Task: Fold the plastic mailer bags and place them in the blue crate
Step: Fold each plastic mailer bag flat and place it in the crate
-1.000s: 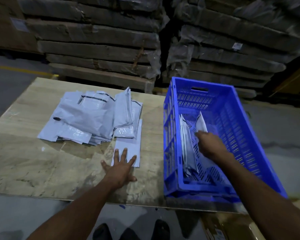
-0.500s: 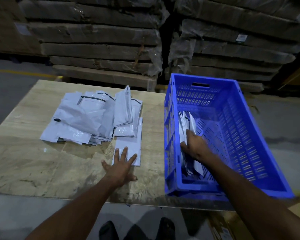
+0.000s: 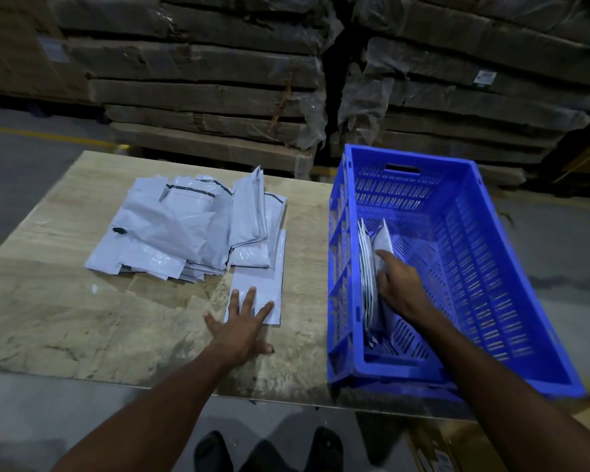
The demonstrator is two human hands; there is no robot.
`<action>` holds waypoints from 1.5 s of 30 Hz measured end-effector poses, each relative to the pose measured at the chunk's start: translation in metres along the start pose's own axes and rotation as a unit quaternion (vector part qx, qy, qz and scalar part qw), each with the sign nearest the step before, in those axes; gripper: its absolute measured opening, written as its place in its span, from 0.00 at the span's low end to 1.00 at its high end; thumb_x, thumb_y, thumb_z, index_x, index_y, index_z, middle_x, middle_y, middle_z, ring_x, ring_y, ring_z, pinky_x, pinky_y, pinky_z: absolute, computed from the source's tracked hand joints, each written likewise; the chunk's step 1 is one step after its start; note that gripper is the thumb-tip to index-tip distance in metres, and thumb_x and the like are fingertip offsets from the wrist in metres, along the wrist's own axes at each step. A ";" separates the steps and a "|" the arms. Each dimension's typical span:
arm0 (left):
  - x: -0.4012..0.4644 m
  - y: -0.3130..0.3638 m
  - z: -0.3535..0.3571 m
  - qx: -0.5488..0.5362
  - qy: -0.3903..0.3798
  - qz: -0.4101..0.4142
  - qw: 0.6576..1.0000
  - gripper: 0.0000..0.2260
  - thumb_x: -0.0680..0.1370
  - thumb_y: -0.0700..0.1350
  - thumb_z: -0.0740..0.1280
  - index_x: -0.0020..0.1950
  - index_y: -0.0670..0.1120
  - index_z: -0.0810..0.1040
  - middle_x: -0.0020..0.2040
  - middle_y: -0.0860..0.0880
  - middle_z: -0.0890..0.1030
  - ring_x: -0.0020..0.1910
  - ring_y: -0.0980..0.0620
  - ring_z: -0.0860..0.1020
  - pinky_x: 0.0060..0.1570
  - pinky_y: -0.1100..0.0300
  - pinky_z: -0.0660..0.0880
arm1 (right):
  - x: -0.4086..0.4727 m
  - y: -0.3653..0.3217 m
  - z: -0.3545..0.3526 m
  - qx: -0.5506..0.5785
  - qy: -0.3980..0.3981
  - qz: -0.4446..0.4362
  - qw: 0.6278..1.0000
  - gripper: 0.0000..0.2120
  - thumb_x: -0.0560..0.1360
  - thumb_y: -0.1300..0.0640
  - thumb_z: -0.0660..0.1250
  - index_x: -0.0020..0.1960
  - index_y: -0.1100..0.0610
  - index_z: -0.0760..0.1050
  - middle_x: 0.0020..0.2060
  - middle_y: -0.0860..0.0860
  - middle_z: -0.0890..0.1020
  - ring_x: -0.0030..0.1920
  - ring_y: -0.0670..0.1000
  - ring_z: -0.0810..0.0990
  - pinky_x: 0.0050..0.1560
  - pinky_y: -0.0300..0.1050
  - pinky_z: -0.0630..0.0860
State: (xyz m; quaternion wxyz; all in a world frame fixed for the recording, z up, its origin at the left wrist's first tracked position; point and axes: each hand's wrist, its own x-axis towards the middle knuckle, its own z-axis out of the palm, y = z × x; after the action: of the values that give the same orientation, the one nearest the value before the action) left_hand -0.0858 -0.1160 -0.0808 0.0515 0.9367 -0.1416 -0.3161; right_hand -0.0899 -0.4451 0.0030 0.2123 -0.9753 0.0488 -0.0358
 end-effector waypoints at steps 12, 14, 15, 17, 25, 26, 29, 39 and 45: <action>0.000 0.001 0.000 -0.017 -0.001 0.006 1.000 0.46 0.75 0.63 0.73 0.83 0.65 0.45 0.82 0.52 0.30 0.80 0.42 0.28 0.67 0.17 0.44 | 0.001 -0.001 0.006 -0.054 -0.052 -0.008 0.997 0.34 0.76 0.54 0.58 0.80 0.62 0.55 0.78 0.65 0.59 0.68 0.70 0.71 0.63 0.65 0.74; -0.001 0.001 0.000 -0.020 0.000 0.006 1.000 0.46 0.75 0.64 0.72 0.83 0.65 0.45 0.83 0.52 0.30 0.80 0.42 0.28 0.67 0.18 0.44 | -0.001 -0.008 0.002 -0.065 0.000 -0.013 0.998 0.29 0.78 0.53 0.58 0.76 0.65 0.63 0.73 0.66 0.69 0.66 0.68 0.75 0.57 0.63 0.76; -0.001 0.000 0.000 -0.019 0.002 0.005 1.000 0.46 0.75 0.64 0.72 0.83 0.64 0.45 0.83 0.52 0.30 0.80 0.42 0.29 0.67 0.18 0.44 | -0.001 -0.013 -0.002 -0.071 0.036 -0.026 0.997 0.27 0.78 0.53 0.58 0.73 0.67 0.66 0.68 0.66 0.74 0.61 0.68 0.78 0.52 0.62 0.78; -0.001 -0.003 0.004 -0.011 0.014 0.003 1.000 0.46 0.75 0.66 0.70 0.84 0.62 0.45 0.83 0.50 0.31 0.81 0.41 0.30 0.68 0.18 0.46 | 0.002 -0.029 -0.012 -0.071 0.096 -0.063 0.991 0.23 0.79 0.55 0.60 0.69 0.68 0.71 0.61 0.66 0.79 0.53 0.69 0.82 0.44 0.61 0.79; -0.012 -0.047 0.037 0.030 0.191 0.053 0.980 0.37 0.81 0.70 0.46 0.74 0.45 0.73 0.80 0.39 0.66 0.75 0.35 0.69 0.61 0.33 0.74 | 0.033 -0.124 -0.037 -0.050 0.181 -0.193 0.963 0.17 0.77 0.64 0.68 0.65 0.66 0.75 0.61 0.63 0.81 0.50 0.64 0.84 0.44 0.56 0.80; -0.013 -0.057 0.039 0.025 0.194 0.055 0.979 0.34 0.82 0.68 0.48 0.73 0.44 0.73 0.78 0.38 0.68 0.74 0.34 0.70 0.62 0.34 0.75 | 0.038 -0.138 -0.033 -0.049 0.182 -0.207 0.960 0.16 0.77 0.64 0.68 0.64 0.65 0.76 0.59 0.62 0.82 0.49 0.63 0.84 0.43 0.56 0.80; -0.014 -0.085 0.040 0.030 0.240 0.048 0.969 0.28 0.79 0.60 0.62 0.71 0.42 0.72 0.77 0.36 0.68 0.74 0.33 0.69 0.64 0.34 0.73 | 0.047 -0.177 -0.004 -0.036 0.148 -0.232 0.961 0.15 0.77 0.62 0.67 0.63 0.63 0.76 0.56 0.60 0.83 0.49 0.64 0.82 0.44 0.57 0.80; -0.019 -0.137 0.052 0.046 0.232 0.055 0.970 0.32 0.83 0.62 0.51 0.82 0.44 0.62 0.84 0.41 0.54 0.83 0.38 0.52 0.75 0.34 0.61 | -0.016 -0.158 0.172 -0.168 -0.184 -0.255 0.935 0.24 0.77 0.50 0.67 0.67 0.64 0.75 0.70 0.63 0.74 0.70 0.65 0.73 0.66 0.64 0.72; -0.021 -0.138 0.054 0.048 0.234 0.059 0.969 0.33 0.84 0.61 0.49 0.83 0.43 0.57 0.85 0.41 0.50 0.84 0.40 0.46 0.78 0.35 0.56 | -0.042 -0.150 0.188 -0.199 -0.078 -0.261 0.941 0.22 0.78 0.47 0.56 0.57 0.56 0.84 0.61 0.54 0.83 0.59 0.56 0.84 0.66 0.61 0.70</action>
State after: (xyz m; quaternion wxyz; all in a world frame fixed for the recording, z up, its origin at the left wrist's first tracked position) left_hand -0.1027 0.0213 -0.1371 0.0568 0.9760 -0.1951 -0.0780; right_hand -0.1026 -0.2275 -0.1067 -0.0001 -0.9760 -0.2176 -0.0035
